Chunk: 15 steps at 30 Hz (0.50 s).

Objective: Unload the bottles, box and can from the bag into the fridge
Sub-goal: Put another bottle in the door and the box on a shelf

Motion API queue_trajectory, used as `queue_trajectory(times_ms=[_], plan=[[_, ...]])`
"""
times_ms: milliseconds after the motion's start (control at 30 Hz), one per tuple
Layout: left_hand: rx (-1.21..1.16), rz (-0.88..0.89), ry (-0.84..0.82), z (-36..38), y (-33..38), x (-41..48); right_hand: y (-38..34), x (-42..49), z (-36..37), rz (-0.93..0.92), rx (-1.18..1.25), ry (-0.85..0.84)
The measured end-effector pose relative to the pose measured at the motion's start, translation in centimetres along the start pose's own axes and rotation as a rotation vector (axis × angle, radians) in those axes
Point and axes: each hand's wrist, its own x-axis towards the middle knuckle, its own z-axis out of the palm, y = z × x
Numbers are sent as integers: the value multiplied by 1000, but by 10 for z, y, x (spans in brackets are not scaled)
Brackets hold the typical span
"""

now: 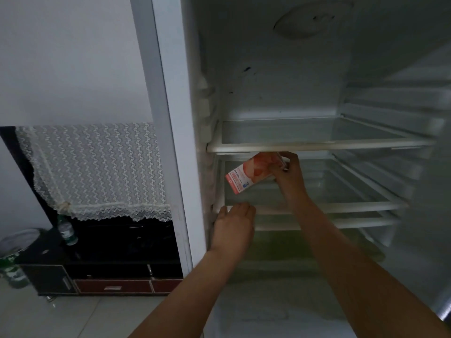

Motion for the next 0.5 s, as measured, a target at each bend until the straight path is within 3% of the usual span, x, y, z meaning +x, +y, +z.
queue_trajectory(times_ms=[300,500], plan=[[-76,0,-78,-10,2,-1,-3,-18,-28,45,-5,126],[-64,6,-93,-9,1,-1,-14,-31,-40,10,22,107]])
